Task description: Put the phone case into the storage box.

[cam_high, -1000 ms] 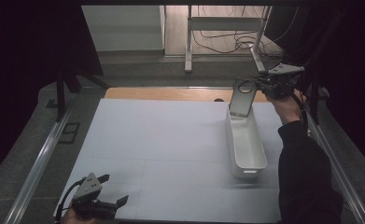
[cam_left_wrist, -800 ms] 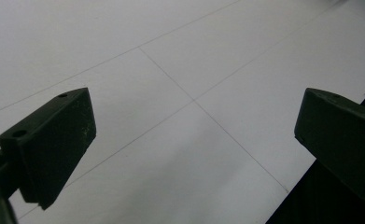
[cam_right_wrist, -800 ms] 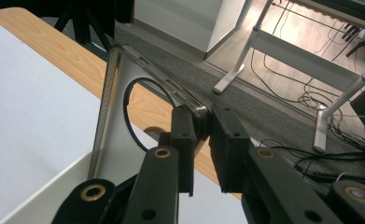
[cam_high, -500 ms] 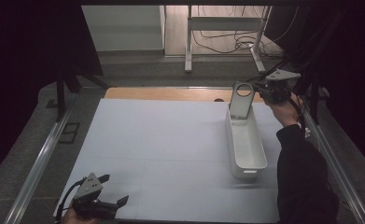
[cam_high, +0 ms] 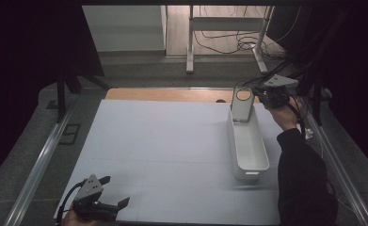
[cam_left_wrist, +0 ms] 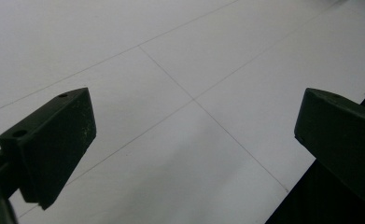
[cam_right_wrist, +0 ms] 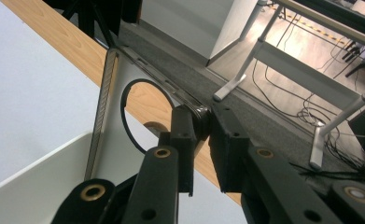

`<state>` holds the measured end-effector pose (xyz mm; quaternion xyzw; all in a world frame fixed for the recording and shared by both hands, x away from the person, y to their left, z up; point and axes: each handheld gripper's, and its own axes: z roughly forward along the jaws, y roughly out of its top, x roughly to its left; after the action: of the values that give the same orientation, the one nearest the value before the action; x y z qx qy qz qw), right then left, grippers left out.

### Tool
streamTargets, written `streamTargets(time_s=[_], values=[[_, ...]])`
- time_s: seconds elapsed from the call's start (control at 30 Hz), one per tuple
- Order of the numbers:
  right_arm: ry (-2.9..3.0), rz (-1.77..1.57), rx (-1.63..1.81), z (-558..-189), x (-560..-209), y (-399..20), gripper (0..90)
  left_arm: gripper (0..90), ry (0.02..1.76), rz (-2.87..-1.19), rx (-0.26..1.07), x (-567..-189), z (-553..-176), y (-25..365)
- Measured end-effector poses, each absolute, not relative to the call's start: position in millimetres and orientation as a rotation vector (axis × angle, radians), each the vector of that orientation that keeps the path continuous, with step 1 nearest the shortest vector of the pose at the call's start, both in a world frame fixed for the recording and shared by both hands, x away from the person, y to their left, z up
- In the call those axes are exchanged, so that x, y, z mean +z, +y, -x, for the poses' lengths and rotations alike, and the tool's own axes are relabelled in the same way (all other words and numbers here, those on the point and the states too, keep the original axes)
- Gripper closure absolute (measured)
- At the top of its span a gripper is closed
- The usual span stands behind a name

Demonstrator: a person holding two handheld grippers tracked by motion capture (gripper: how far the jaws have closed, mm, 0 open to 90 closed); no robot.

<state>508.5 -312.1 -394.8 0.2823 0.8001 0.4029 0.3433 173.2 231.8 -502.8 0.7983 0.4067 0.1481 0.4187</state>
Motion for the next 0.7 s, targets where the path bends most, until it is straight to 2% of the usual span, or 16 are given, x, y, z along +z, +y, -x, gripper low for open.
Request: streamTargets(time_s=[0.7], values=[[2.067, -0.719, 1.069, -512, -411, -318, 78.5, 0.0, 1.022, -2.002, 0.37, -503, -173, 232]])
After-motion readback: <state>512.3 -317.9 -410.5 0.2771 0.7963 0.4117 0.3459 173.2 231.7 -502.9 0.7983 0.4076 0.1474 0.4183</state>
